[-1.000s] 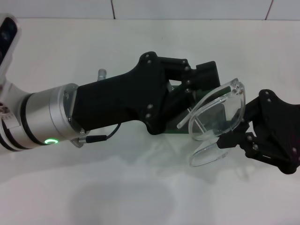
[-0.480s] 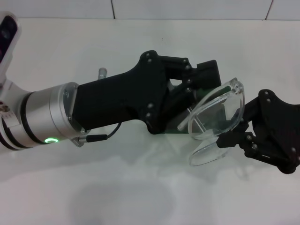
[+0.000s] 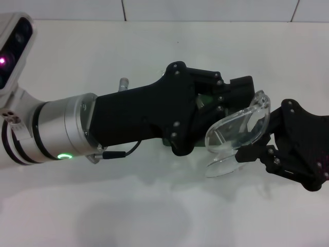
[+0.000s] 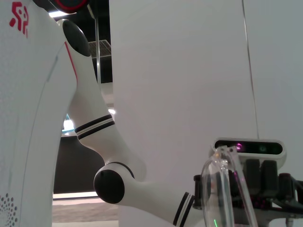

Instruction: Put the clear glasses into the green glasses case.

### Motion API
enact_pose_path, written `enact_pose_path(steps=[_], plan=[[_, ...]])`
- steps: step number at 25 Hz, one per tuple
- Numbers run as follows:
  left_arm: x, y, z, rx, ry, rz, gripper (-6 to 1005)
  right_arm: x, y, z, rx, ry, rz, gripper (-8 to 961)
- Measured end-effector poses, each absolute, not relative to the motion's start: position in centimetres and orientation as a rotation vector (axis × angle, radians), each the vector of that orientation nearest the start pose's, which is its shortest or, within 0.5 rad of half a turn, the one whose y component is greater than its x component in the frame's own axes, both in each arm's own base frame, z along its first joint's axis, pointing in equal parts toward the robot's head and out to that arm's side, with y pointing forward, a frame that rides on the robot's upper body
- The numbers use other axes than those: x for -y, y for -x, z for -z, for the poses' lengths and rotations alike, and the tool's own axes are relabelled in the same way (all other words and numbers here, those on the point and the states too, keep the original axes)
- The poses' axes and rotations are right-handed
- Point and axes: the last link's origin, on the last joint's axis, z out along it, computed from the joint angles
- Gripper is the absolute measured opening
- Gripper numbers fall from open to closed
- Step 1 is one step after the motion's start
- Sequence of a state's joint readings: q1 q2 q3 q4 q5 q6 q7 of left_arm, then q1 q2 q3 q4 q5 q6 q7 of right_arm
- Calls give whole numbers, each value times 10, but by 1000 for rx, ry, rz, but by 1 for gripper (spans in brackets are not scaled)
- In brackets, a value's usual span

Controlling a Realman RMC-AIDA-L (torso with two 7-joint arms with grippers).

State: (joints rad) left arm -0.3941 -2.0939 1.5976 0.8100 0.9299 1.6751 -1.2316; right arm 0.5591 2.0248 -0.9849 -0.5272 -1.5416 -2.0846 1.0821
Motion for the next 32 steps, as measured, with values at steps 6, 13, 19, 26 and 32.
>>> enact_pose_path(steps=[6,13,19,26,32], plan=[[-267,132,28,146,2749,1697,53,-273,-194,-19,97,2918,-1506,69],[-268,138,24,162,2704,1700,51,-272,-194,-19,97,2919,-1514,69],[-277,153,7,200,2587,1690,52,-270,-195,-19,91,2918,-1521,69],[-290,186,-15,300,2419,1621,53,-262,-199,-26,148,2864,-1584,69],[-298,214,-26,417,2304,1559,51,-262,-196,-30,214,2841,-1607,69]])
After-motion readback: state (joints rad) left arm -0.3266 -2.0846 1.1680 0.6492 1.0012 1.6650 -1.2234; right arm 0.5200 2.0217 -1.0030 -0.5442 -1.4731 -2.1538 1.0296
